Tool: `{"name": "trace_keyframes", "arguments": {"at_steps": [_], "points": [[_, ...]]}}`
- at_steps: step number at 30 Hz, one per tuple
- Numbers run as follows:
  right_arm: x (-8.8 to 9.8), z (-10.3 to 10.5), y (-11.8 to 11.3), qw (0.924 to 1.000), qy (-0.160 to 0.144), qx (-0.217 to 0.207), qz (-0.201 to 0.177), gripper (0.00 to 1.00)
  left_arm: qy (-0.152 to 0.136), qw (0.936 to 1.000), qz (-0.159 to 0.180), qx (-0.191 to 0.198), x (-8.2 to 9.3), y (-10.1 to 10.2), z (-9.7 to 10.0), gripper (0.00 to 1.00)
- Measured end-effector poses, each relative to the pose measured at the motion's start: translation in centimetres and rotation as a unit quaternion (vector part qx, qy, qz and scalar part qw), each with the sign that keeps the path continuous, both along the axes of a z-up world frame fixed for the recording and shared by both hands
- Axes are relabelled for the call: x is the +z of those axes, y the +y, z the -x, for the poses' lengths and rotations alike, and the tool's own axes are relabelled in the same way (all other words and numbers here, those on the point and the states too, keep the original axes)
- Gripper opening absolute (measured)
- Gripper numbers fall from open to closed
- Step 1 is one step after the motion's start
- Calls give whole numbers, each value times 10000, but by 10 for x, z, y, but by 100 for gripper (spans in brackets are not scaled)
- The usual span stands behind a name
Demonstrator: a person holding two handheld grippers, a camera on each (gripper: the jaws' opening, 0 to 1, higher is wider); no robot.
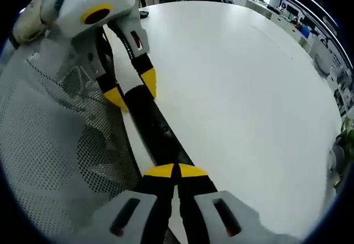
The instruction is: Press the specified remote control buttons in sequence, fully releasing each button before pressing the next.
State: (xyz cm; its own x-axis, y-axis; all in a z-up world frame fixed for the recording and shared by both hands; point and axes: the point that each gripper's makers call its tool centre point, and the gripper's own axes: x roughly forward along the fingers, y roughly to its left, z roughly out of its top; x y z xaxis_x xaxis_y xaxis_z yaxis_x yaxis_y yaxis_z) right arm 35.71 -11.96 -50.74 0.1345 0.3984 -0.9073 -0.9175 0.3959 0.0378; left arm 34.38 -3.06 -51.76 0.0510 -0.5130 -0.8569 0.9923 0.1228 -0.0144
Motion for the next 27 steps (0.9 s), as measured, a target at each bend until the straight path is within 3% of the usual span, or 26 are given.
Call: {"name": "trace_keyframes", "arguments": {"at_steps": [10, 17, 23, 27], "points": [[0, -1, 1, 9997, 44, 134, 199, 0, -5, 10000, -14, -9, 0, 0, 0, 25], [-1, -2, 0, 9993, 151, -128, 324, 0, 3, 10000, 5, 6, 0, 0, 0, 25], [-2, -2, 0, 9989, 118, -100, 432, 0, -7, 10000, -14, 5, -1, 0, 0, 25], [-2, -1, 0, 9991, -64, -12, 426, 0, -15, 10000, -44, 0, -1, 0, 0, 25]]}}
